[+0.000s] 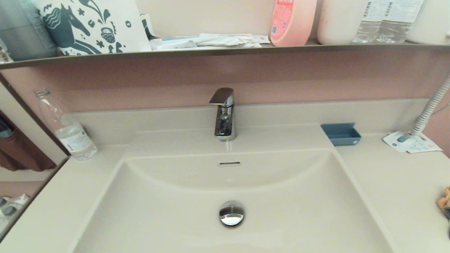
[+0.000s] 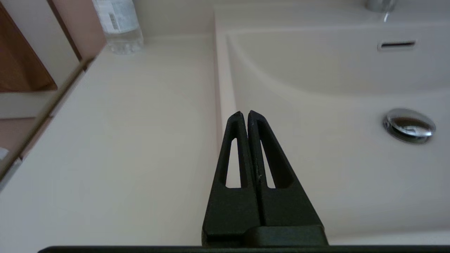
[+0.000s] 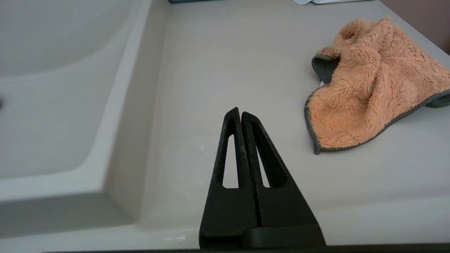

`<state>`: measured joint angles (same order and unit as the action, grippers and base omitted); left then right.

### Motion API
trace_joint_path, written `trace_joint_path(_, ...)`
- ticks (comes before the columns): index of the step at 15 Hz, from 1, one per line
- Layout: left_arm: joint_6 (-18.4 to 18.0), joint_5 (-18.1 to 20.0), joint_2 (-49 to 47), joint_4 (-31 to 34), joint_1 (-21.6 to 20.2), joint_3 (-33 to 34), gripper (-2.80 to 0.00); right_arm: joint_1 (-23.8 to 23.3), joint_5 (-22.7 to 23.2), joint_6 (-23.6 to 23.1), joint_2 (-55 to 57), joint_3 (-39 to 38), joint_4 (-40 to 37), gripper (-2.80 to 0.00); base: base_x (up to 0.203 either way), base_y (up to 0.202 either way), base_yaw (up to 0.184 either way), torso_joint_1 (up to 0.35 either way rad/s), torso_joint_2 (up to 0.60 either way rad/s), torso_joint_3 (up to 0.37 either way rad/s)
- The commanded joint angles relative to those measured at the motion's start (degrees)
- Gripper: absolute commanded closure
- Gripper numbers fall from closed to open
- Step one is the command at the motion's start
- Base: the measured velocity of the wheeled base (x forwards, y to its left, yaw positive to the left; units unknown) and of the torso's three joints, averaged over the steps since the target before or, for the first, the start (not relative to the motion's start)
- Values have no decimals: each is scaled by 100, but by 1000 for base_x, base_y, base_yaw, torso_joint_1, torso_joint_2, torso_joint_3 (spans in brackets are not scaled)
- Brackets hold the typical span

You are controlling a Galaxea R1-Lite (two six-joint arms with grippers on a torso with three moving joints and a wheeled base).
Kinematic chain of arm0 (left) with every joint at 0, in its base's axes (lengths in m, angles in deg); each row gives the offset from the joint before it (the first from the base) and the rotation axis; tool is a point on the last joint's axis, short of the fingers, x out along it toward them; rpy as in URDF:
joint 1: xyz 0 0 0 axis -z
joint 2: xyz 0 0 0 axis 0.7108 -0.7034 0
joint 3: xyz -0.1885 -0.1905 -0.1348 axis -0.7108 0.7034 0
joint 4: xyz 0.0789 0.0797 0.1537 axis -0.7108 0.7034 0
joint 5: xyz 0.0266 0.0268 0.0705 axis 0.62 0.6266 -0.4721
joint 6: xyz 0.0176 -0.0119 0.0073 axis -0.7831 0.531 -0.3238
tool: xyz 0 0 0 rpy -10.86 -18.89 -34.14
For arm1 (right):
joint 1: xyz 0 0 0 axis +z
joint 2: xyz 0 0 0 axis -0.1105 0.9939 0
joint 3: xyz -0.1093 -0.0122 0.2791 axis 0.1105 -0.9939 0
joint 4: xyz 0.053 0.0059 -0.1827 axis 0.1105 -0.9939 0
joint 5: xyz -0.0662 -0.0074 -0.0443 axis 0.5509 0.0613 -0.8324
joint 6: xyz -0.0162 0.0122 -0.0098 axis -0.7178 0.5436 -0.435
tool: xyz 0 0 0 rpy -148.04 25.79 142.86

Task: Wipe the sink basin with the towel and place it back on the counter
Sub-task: Pick up the cloth

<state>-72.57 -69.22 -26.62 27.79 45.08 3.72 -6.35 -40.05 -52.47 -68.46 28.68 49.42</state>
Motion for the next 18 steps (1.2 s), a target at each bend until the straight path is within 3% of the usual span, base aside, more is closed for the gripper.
trace_joint_path(1,2,17,-7,106,-4,11,0,0,0,2,5,-1,2,0,0,0,0,0,0,0)
trace_joint_path(4,175,85,-7,362,-4,11,0,0,0,2,5,-1,2,0,0,0,0,0,0,0)
trace_joint_path(18,167,94,-7,369,21,11,0,0,0,-147,5,-1,-7,0,0,0,0,0,0,0)
